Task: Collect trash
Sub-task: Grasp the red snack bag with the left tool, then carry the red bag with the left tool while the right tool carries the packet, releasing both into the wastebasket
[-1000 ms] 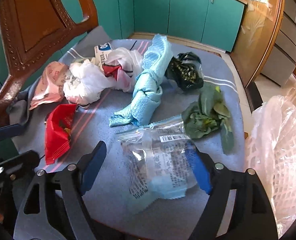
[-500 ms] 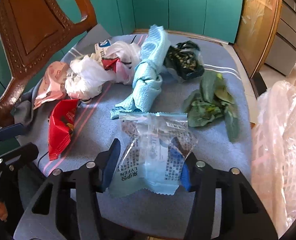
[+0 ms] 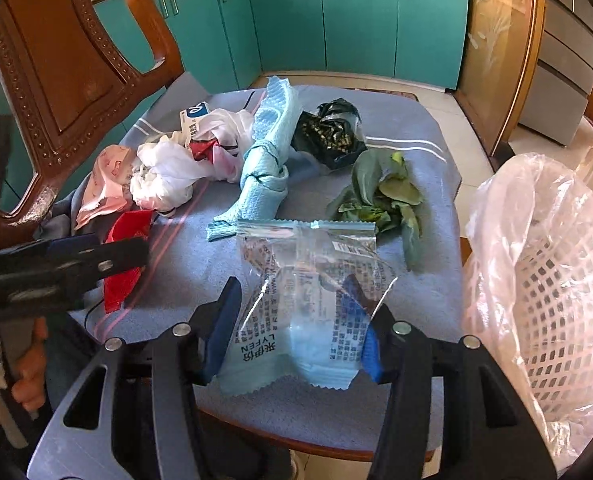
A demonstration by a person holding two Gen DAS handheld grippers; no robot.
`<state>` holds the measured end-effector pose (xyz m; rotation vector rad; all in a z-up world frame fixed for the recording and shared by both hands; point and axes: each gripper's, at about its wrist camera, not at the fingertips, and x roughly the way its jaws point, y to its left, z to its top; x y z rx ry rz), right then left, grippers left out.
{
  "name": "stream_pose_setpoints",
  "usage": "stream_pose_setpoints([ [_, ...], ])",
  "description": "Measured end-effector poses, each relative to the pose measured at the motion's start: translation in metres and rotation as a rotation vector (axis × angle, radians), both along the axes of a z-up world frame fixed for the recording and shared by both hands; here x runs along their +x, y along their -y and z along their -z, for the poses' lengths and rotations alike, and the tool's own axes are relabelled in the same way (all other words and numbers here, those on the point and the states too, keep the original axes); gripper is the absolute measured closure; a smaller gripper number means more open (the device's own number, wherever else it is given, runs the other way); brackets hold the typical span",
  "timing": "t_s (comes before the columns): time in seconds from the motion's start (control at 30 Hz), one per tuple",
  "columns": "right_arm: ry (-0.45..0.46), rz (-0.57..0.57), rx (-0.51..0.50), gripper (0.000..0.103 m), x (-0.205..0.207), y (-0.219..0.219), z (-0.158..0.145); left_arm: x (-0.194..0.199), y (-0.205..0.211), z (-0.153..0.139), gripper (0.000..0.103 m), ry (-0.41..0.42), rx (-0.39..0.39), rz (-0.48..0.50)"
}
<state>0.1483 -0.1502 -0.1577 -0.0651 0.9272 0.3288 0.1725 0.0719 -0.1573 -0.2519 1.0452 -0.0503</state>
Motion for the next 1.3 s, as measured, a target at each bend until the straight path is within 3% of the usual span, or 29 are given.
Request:
stream_pose_setpoints([
  [0.07,0.003,0.003,-0.003,0.050,-0.001,0.002,-0.001,0.007,0.002,0.009,0.018,-0.030,-0.001,-0.005],
  [0.17,0.003,0.002,-0.002,0.050,-0.002,0.004,-0.001,0.004,0.006,0.011,0.025,-0.023,0.023,0.019],
  [0.2,0.002,0.001,-0.003,0.050,-0.002,0.003,-0.001,0.003,0.008,0.011,0.032,-0.024,0.025,0.029],
  [0.6,0.001,-0.018,0.004,0.050,-0.005,-0.005,0.003,-0.023,-0.001,-0.011,0.033,0.064,0.029,0.014],
  [0.83,0.082,0.002,0.062,0.050,-0.012,0.012,-0.026,-0.039,0.007,-0.045,0.033,0.158,0.085,0.021],
  [1.03,0.180,0.068,0.086,0.050,-0.019,0.049,-0.059,-0.051,0.024,-0.079,0.033,0.251,0.115,0.062],
  [1.3,0.262,0.264,0.057,0.050,-0.026,0.134,-0.083,-0.052,0.067,-0.109,0.033,0.333,0.105,0.163],
])
